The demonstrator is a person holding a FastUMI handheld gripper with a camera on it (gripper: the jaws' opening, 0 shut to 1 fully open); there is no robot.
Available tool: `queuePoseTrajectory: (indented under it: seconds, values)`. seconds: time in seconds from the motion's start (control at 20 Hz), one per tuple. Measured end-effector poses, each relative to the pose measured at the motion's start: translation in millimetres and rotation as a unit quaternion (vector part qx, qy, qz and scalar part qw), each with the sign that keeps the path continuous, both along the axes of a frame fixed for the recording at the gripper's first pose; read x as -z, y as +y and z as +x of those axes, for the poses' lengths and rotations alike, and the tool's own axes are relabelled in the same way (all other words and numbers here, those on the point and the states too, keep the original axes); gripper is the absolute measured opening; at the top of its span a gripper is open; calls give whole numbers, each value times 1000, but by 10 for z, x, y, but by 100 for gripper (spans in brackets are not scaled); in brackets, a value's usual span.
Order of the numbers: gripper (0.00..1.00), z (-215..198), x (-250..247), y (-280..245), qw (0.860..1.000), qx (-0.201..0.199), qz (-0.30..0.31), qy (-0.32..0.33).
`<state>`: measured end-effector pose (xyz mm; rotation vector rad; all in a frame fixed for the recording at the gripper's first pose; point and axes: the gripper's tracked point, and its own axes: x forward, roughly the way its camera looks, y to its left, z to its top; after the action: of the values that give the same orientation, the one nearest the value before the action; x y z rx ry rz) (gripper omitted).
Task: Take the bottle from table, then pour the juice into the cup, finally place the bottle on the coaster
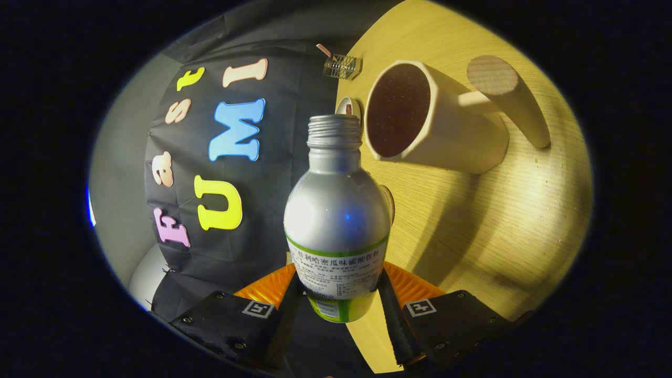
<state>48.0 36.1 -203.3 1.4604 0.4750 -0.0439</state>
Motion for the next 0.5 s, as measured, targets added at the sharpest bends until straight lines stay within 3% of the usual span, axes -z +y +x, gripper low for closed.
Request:
queuePoseTrajectory:
  seconds: [0.5]
  values:
    - [76,45,-114,57,997,12,73,3]
